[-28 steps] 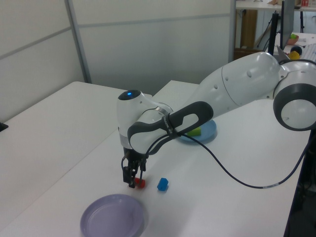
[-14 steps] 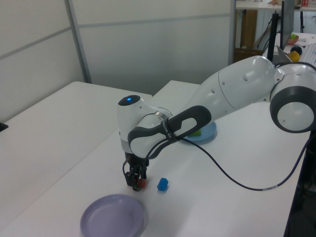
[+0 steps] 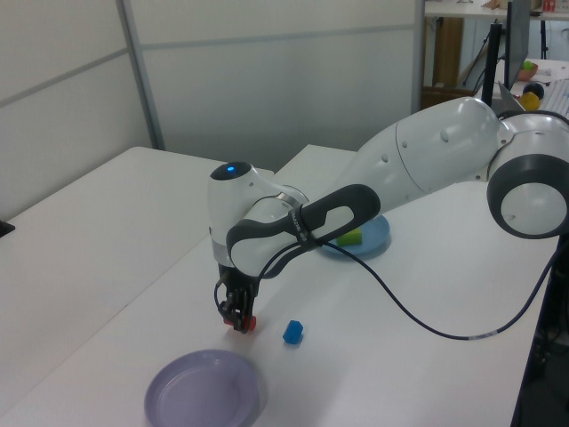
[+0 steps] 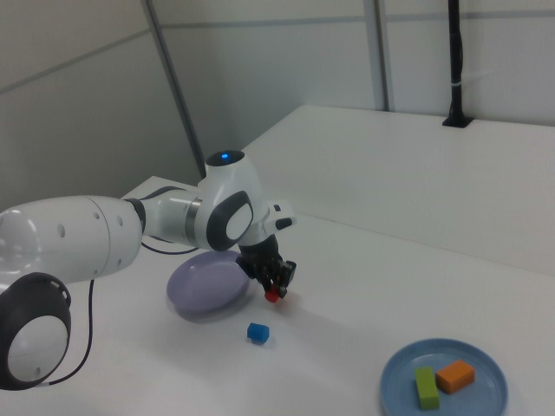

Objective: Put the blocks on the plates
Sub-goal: 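Carry the red cylinder onto the lavender plate and release it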

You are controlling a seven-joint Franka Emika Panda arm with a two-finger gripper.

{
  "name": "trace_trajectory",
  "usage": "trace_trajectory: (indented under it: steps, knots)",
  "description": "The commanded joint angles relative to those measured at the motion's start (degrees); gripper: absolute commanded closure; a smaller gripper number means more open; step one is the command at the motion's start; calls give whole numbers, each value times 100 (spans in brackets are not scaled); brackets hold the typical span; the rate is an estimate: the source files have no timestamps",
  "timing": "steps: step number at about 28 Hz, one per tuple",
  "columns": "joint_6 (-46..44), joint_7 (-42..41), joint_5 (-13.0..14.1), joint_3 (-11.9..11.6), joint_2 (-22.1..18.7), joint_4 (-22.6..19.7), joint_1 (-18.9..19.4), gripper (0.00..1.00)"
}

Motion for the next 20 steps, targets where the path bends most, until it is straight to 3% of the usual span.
trace_trajectory:
  steps: [1, 8, 13, 20]
  knots:
    - [-2, 71, -20, 67, -360, -80, 154, 97]
    - [15, 483, -73, 208, -405, -71, 549, 95]
    - [33, 659, -292, 208, -343, -71, 900, 93]
    - [85, 1071, -898, 208, -115, -71, 1296, 88]
